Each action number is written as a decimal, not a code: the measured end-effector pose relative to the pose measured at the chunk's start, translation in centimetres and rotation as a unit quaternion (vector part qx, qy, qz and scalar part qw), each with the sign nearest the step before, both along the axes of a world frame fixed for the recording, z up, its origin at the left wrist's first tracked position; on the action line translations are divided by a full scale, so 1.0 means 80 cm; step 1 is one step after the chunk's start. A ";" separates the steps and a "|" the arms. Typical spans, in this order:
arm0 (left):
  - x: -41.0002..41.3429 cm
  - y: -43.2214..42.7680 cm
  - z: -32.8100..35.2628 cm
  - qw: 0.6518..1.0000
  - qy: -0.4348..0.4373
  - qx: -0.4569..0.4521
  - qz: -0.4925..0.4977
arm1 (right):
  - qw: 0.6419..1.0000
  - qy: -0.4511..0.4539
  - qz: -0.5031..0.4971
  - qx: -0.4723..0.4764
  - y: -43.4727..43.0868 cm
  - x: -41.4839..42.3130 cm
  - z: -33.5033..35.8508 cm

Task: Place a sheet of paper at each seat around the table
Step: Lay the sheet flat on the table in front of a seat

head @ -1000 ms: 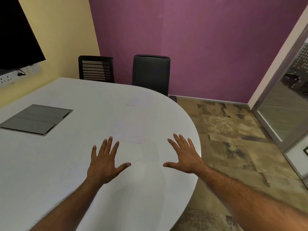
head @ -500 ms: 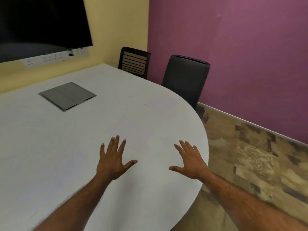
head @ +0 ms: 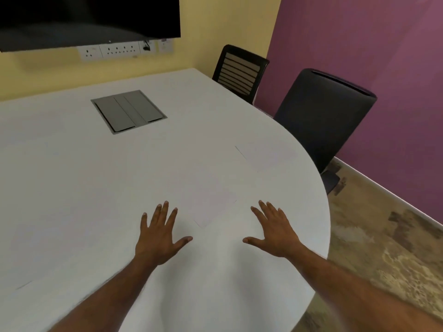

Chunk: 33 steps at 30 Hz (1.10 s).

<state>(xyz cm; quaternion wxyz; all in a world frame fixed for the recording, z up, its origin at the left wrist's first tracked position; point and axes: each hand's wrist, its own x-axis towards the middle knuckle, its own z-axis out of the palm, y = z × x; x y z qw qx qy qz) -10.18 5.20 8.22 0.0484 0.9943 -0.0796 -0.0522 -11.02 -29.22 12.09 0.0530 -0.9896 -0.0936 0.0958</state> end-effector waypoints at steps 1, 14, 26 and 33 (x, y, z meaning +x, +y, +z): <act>0.004 -0.002 -0.004 1.000 0.002 0.003 0.006 | 1.000 0.007 0.008 -0.003 -0.004 0.010 -0.006; 0.038 -0.024 -0.037 0.987 0.065 -0.013 0.149 | 0.993 0.055 0.105 -0.002 0.002 0.197 -0.075; 0.145 -0.068 -0.069 0.953 0.116 -0.015 0.280 | 0.983 0.077 0.166 -0.001 0.018 0.327 -0.144; 0.183 -0.087 -0.100 0.941 0.128 -0.031 0.312 | 0.978 0.101 0.182 0.007 0.040 0.367 -0.170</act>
